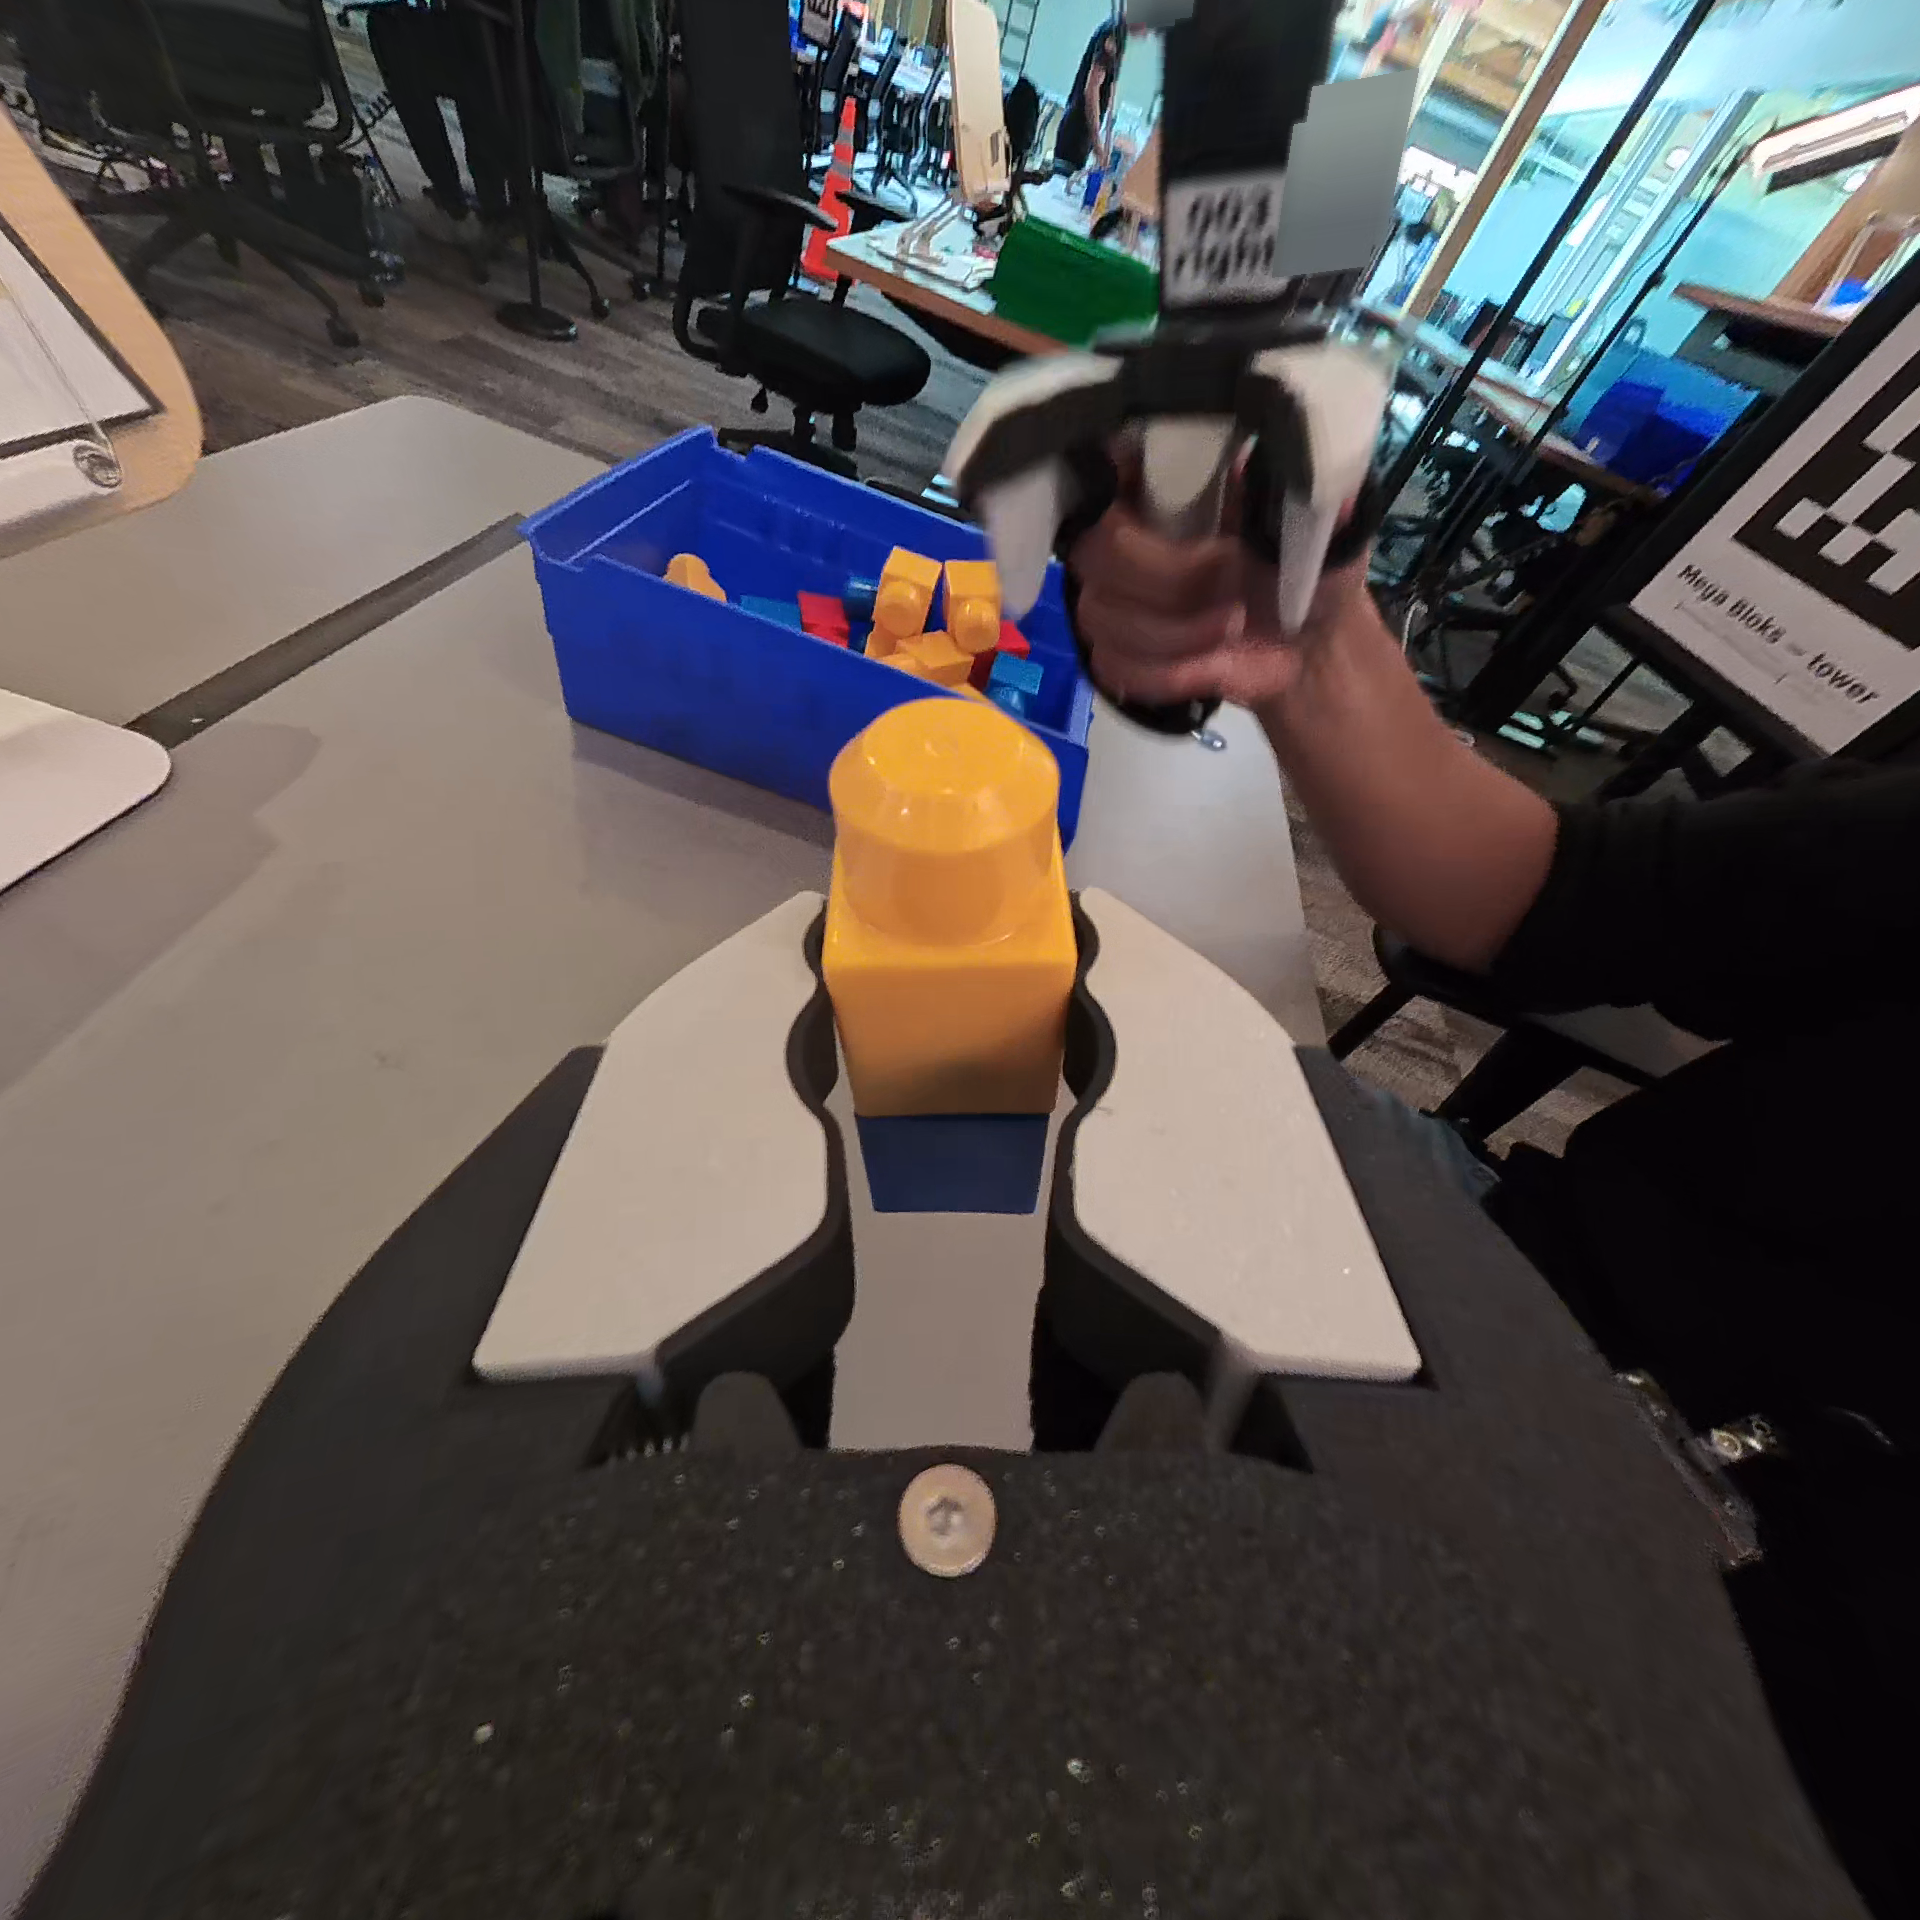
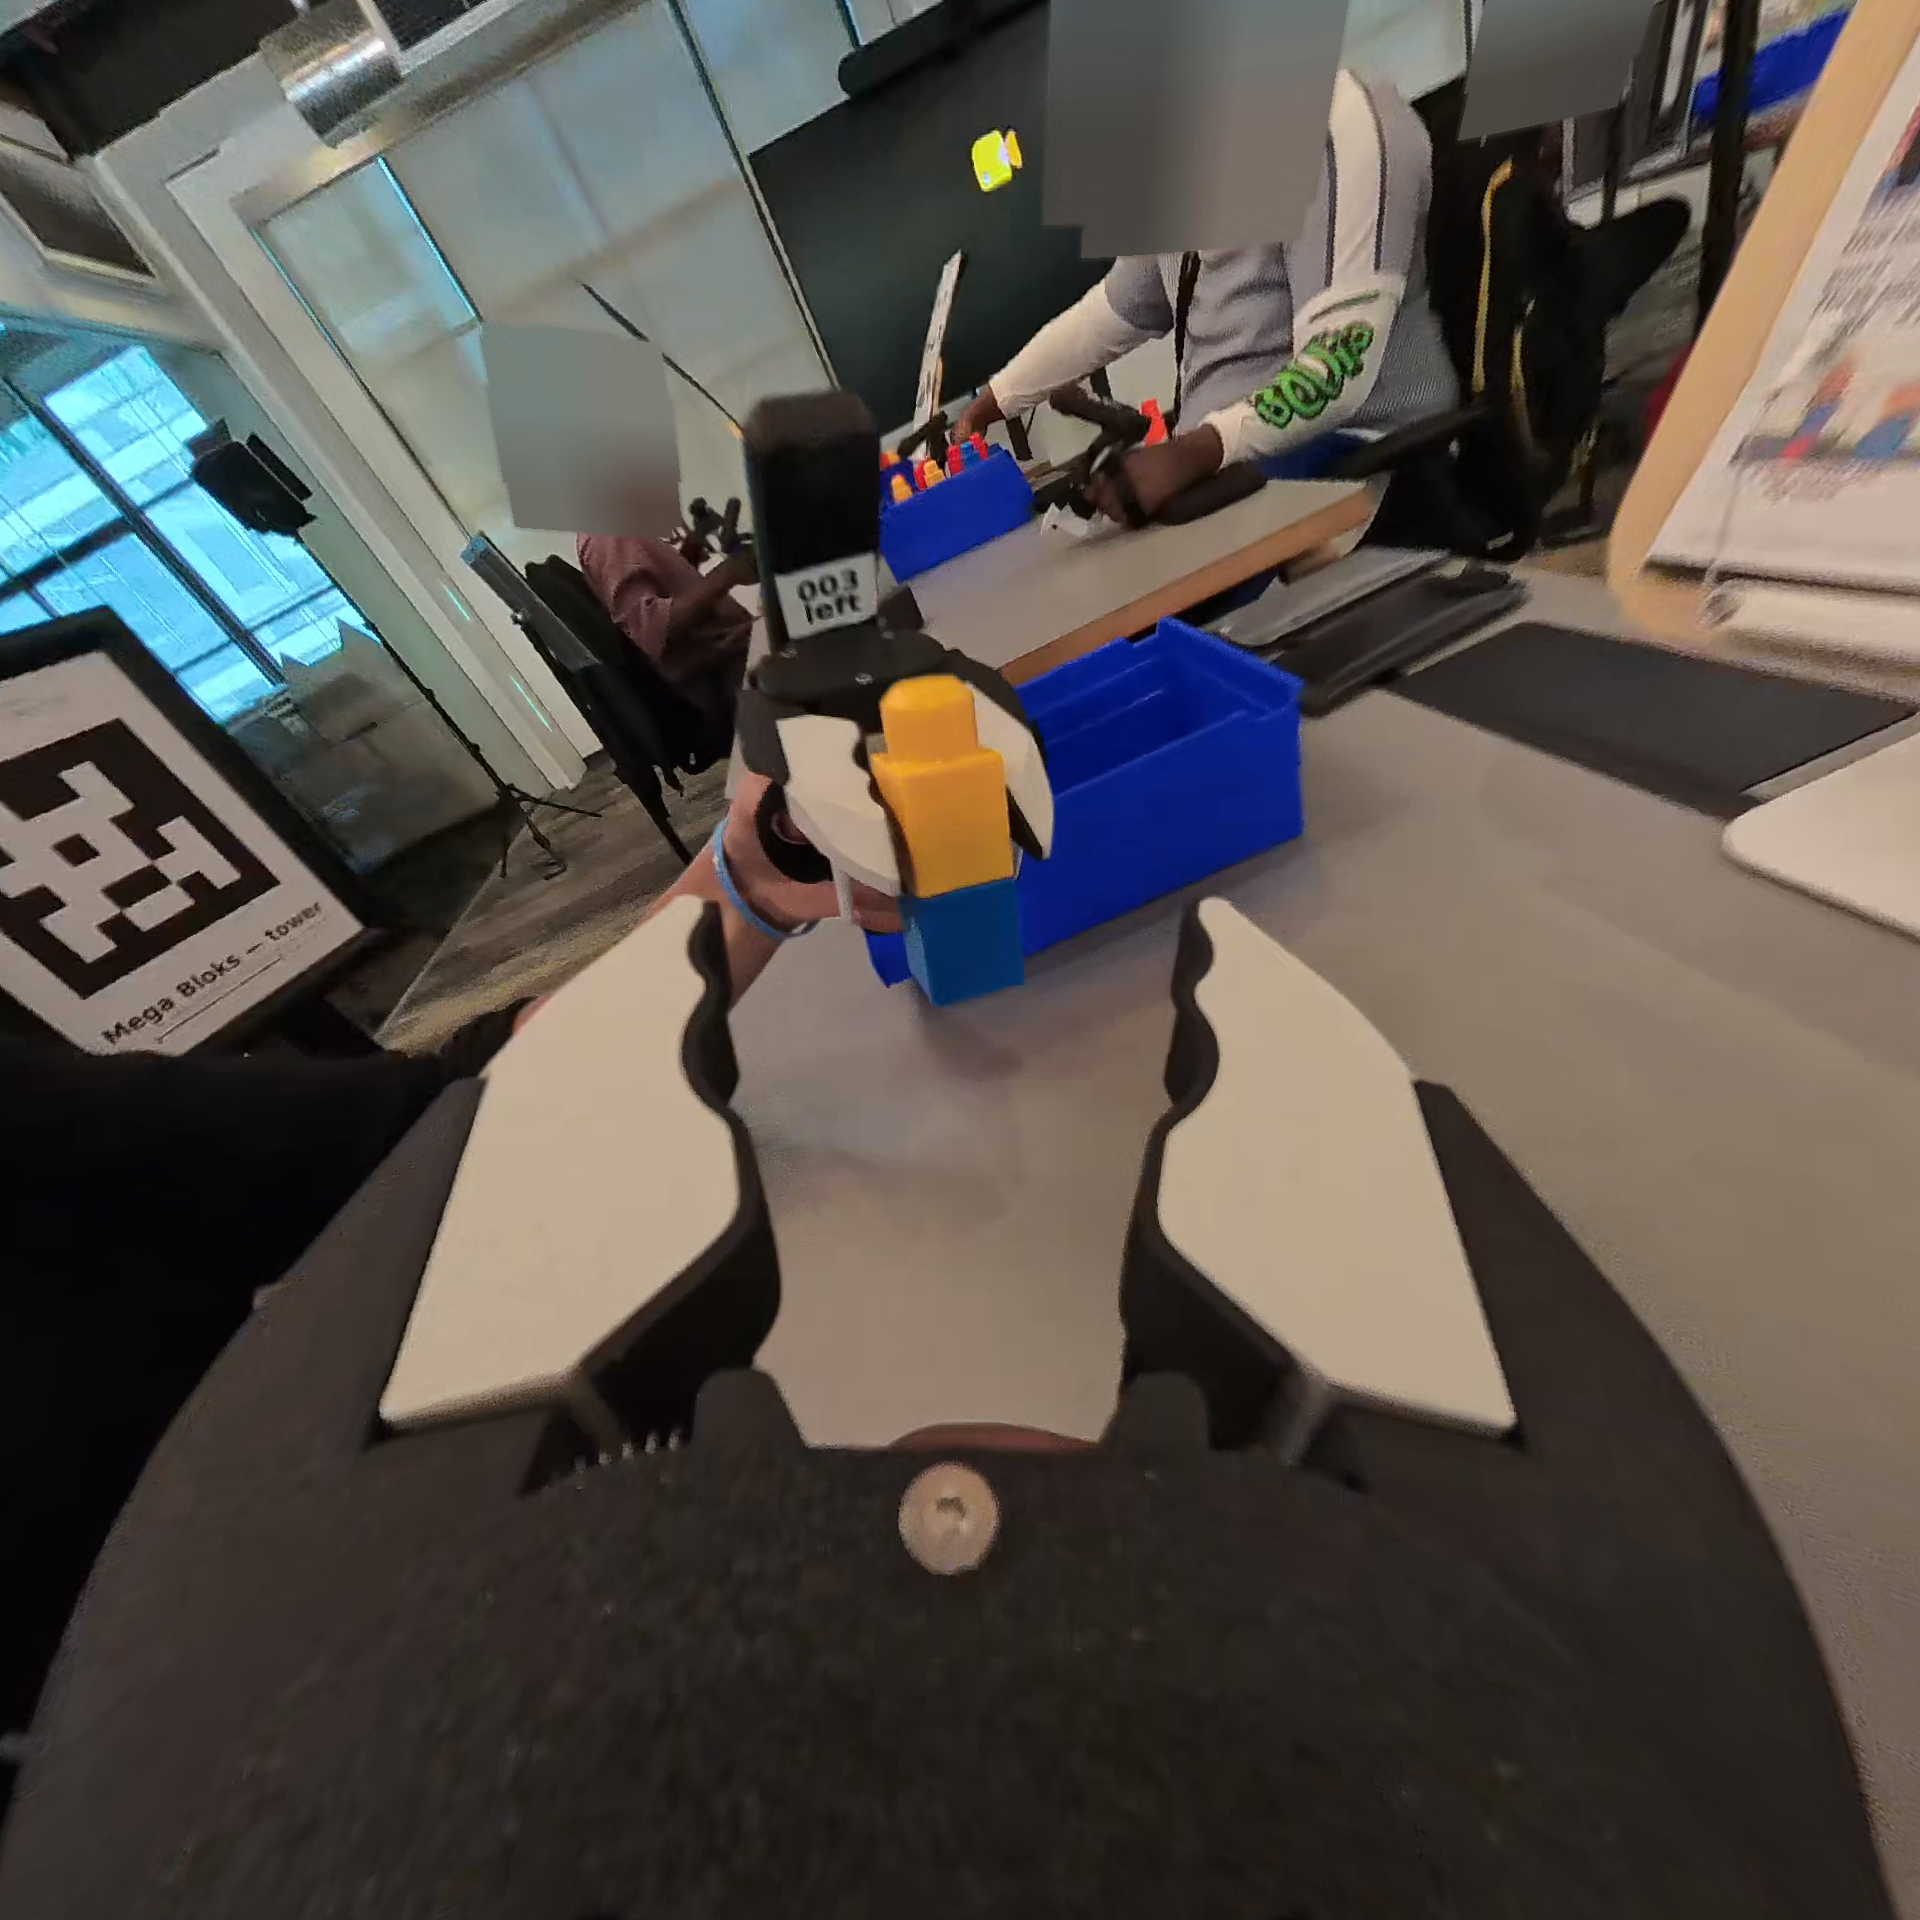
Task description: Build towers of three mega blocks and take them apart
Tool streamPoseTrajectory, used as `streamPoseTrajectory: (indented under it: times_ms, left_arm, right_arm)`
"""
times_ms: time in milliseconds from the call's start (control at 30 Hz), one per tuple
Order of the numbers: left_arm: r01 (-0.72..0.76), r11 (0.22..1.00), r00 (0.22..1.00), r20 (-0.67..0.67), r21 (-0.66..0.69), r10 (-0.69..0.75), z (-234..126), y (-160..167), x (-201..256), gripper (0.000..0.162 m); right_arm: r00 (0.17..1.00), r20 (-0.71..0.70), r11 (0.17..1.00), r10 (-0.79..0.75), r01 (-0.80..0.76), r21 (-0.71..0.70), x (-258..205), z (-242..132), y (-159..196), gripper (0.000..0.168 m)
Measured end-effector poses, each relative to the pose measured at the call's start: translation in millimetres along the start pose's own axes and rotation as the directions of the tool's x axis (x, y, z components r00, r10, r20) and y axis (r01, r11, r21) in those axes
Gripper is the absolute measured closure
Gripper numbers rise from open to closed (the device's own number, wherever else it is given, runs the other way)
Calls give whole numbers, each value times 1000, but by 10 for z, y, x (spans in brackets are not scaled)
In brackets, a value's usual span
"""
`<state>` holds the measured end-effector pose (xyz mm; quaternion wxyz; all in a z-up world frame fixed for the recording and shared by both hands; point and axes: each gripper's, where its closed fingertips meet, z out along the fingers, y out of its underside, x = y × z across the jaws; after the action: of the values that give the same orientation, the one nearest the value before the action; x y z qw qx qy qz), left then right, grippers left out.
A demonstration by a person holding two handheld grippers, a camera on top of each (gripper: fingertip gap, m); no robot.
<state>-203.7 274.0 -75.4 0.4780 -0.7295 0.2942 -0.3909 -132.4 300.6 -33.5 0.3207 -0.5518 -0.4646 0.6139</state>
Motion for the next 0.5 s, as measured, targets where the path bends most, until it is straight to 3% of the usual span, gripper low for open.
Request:
streamPoseTrajectory:
  times_ms: [200, 367, 433, 500]
  left_arm:
    - [29, 998, 997, -78, 54, -25, 2, -65, 96, 122]
    - [25, 999, 994, -105, 30, -22, 148, -6, 160, 122]
    - [34, 999, 993, -117, 10, -33, 231, 44, 174, 122]
    - [38, 999, 992, -120, 6, -37, 280, 61, 178, 121]
  right_arm:
    - [998, 52, 992, 37, -30, -123, -25, 707, 655, 96]
    - [989, 120, 991, 84, -71, -110, -92, 883, 840, 103]
    - [990, 119, 991, 73, -59, -122, -88, 901, 892, 124]
    - [995, 96, 993, 37, -25, -116, -52, 889, 909, 131]
